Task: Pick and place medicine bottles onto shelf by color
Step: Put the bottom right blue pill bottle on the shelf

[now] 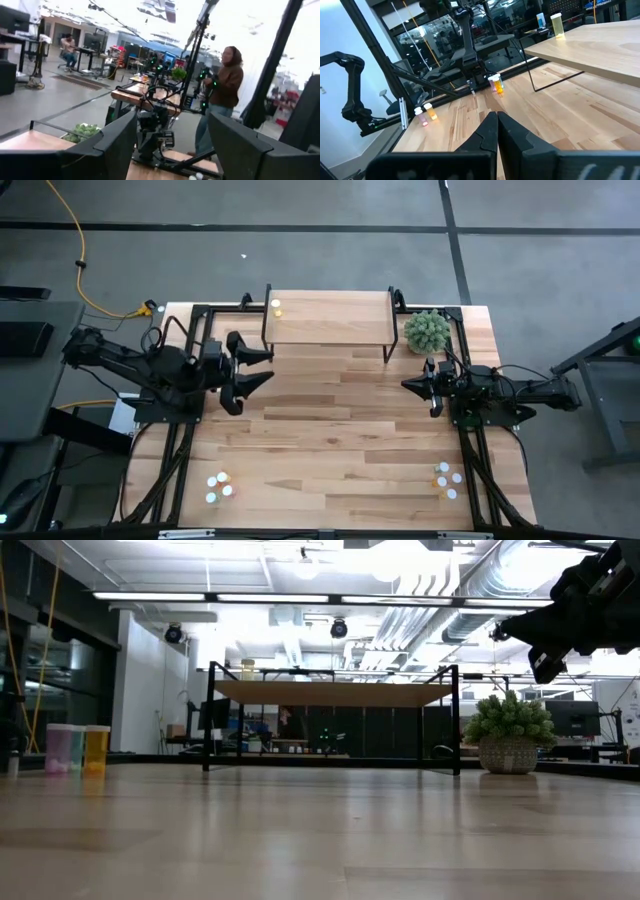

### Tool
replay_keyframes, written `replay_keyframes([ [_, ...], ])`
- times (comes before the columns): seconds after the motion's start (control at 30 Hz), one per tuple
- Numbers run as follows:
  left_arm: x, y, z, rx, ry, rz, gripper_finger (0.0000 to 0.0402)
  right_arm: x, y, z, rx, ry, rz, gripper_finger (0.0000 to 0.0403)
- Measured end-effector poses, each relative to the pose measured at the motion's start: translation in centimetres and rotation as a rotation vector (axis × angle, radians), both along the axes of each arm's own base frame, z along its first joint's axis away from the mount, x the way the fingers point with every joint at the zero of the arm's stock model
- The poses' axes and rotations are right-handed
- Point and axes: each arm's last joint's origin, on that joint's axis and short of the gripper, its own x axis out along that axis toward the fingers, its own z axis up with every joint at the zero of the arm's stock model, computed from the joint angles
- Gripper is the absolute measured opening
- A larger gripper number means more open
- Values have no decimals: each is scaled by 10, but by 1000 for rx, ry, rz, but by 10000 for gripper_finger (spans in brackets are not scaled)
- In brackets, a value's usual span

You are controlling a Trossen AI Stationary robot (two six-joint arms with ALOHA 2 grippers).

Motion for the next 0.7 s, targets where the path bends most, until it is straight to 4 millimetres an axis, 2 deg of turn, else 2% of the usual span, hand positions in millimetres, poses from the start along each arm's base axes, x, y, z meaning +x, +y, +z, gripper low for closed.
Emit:
replay_keyframes([
  [0.17,1,-2,-4,103,64,-21,234,0,0,4,30,-38,-15,0],
  [0.33,1,-3,-7,71,89,-28,234,-3,-3,21,342,-262,-50,0],
  [0.43,2,-3,-10,35,110,-35,234,-7,-5,31,432,-390,-107,0],
  [0.53,1,-5,-15,16,147,-64,234,-11,-5,41,400,-501,-100,0],
  [0.6,-1,-9,-20,18,141,-93,234,-12,-5,47,357,-513,-82,0],
  [0.7,-6,-15,-38,7,114,-95,231,-13,-3,65,285,-523,-68,0],
])
